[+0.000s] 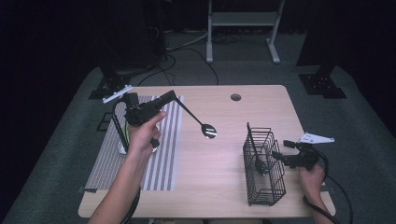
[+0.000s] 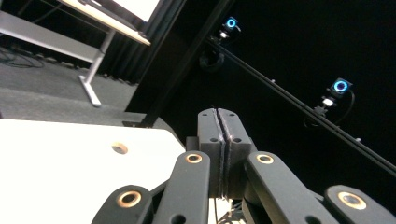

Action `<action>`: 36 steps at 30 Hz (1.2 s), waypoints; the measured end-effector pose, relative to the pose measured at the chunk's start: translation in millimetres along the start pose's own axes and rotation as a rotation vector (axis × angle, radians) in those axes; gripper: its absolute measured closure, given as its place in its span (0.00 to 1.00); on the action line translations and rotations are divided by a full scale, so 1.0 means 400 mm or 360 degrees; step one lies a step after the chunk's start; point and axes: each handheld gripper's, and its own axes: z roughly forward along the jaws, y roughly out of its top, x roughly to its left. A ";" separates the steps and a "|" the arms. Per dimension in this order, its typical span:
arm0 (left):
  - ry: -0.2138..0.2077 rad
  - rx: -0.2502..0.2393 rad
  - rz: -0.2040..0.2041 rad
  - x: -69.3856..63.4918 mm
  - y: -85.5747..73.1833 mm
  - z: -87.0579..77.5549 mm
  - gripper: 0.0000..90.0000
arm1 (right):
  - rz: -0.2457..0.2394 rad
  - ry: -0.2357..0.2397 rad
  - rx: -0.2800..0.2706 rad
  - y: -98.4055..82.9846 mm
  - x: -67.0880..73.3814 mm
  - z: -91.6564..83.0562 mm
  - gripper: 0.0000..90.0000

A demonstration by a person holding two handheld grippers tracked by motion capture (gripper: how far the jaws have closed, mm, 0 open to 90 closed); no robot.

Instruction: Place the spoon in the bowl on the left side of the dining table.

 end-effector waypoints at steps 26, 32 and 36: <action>0.0126 -0.0065 -0.0026 0.068 0.018 -0.076 1.00 | 0.0000 -0.0009 0.0004 0.000 0.000 0.001 0.15; 0.0165 -0.0081 -0.0036 0.092 0.023 -0.098 1.00 | 0.0001 -0.0011 0.0008 0.000 0.000 0.001 0.15; 0.0181 -0.0087 -0.0042 0.100 0.025 -0.105 1.00 | 0.0000 -0.0013 0.0010 0.000 0.000 0.002 0.15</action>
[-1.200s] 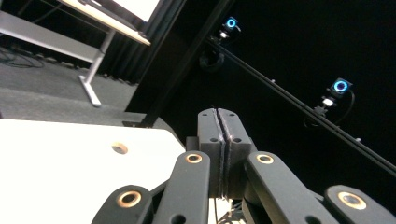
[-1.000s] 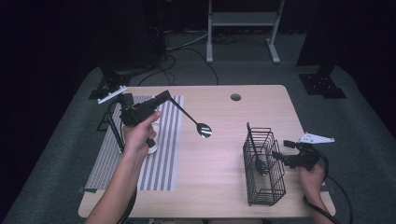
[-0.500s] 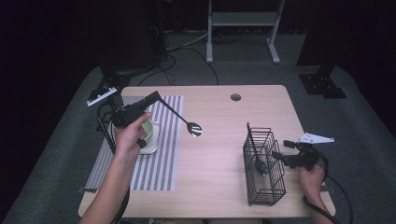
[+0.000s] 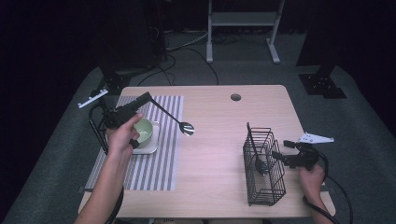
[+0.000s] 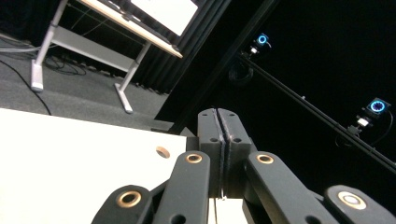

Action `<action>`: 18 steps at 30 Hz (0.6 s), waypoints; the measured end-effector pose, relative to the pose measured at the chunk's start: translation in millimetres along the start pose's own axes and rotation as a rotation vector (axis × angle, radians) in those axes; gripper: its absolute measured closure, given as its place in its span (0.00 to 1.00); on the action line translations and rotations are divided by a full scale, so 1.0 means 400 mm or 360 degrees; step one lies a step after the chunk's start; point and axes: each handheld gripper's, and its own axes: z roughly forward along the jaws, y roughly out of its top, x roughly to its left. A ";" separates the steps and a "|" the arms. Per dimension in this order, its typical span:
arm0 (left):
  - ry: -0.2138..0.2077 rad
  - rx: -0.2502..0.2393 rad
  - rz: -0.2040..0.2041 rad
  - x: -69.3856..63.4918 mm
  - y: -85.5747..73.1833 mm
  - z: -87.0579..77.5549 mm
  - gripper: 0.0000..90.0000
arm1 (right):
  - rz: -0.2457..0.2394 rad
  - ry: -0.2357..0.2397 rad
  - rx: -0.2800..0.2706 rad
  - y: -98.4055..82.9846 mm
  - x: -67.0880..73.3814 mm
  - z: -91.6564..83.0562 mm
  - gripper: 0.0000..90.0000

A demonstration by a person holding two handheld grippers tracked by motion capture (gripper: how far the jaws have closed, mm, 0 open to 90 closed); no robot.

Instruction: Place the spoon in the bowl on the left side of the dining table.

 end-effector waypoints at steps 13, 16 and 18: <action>0.0071 -0.0025 -0.0009 0.029 0.012 -0.021 1.00 | 0.0001 -0.0003 -0.0001 0.000 0.000 -0.001 0.15; 0.0097 -0.0032 -0.0013 0.040 0.017 -0.029 1.00 | 0.0001 -0.0003 -0.0001 0.000 0.000 -0.001 0.15; 0.0108 -0.0038 -0.0021 0.046 0.019 -0.034 1.00 | 0.0002 -0.0004 -0.0001 0.000 0.000 -0.001 0.15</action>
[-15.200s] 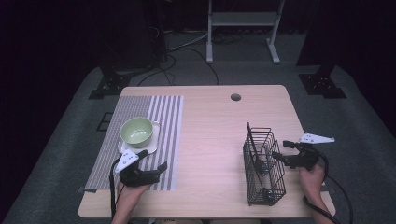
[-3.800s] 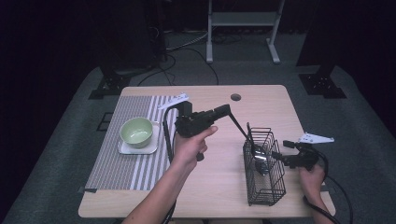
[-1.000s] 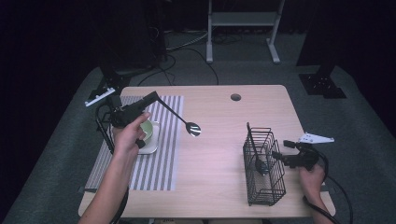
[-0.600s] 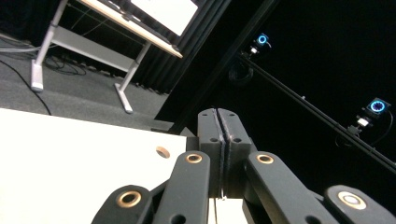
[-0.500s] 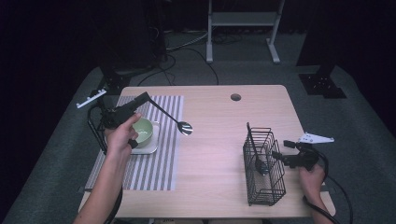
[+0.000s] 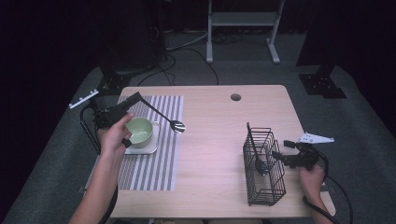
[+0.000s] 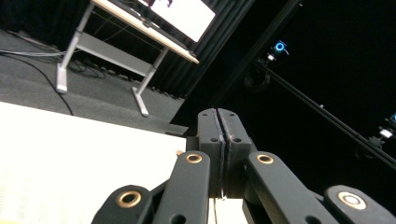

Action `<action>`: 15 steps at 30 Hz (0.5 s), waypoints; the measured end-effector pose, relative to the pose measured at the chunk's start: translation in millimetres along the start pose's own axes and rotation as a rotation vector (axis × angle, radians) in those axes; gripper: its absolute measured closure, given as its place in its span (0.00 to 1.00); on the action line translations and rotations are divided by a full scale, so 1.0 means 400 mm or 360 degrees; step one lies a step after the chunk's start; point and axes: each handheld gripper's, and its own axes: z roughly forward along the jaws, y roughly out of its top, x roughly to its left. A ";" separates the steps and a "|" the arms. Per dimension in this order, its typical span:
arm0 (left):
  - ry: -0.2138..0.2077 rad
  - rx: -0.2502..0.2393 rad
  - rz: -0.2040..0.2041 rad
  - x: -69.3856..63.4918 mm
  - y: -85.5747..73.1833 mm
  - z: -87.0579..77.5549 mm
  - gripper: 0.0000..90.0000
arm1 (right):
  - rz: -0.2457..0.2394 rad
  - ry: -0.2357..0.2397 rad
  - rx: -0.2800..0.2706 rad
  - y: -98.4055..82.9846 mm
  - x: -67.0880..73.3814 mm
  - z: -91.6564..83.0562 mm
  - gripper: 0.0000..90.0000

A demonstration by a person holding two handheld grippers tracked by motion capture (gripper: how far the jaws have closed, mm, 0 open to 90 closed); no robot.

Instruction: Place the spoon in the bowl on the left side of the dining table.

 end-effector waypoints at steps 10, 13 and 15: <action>0.0042 -0.0012 -0.0005 0.023 0.007 -0.015 1.00 | 0.0001 -0.0003 0.0005 0.000 0.000 0.001 0.15; 0.0058 -0.0013 -0.0003 0.029 0.009 -0.018 1.00 | -0.0001 -0.0004 -0.0001 0.000 0.000 0.000 0.15; 0.0067 -0.0018 -0.0007 0.034 0.010 -0.020 1.00 | 0.0000 -0.0004 -0.0001 0.000 0.000 0.000 0.15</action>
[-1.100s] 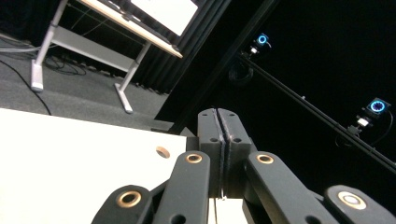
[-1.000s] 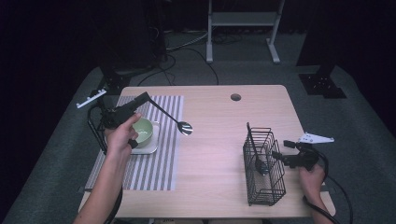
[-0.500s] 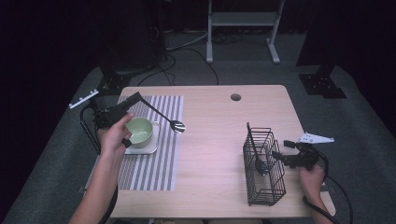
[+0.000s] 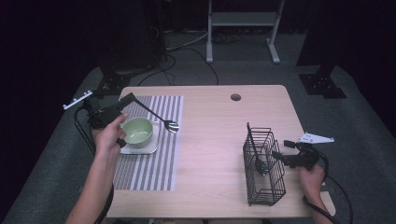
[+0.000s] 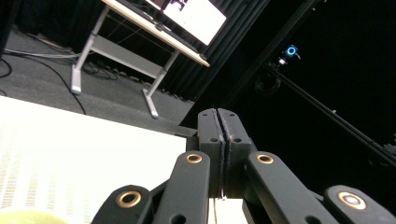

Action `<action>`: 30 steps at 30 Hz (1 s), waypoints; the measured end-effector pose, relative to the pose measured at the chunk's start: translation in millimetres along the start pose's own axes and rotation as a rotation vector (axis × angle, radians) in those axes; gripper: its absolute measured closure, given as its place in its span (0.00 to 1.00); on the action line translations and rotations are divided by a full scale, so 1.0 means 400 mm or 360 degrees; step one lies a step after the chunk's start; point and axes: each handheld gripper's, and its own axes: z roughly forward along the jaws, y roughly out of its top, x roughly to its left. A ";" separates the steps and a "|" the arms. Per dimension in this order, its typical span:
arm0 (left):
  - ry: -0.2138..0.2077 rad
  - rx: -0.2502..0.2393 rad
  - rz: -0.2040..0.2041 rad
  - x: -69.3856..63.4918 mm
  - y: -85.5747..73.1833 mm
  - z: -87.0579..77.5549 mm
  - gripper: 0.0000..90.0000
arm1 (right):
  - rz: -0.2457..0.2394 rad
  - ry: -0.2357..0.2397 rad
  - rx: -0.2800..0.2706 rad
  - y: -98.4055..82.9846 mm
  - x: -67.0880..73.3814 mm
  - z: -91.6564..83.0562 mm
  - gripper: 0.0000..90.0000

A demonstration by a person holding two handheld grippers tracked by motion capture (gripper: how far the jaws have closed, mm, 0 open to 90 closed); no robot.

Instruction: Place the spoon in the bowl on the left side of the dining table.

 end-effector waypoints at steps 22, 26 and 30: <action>0.0102 -0.0037 -0.0020 0.056 0.022 -0.028 1.00 | -0.0001 -0.0004 0.0004 0.000 0.000 0.001 0.15; 0.0119 -0.0045 -0.0023 0.067 0.027 -0.034 1.00 | -0.0003 -0.0003 -0.0001 0.000 -0.001 0.000 0.15; 0.0138 -0.0044 -0.0017 0.078 0.030 -0.038 1.00 | -0.0002 -0.0004 -0.0002 0.000 -0.001 0.000 0.15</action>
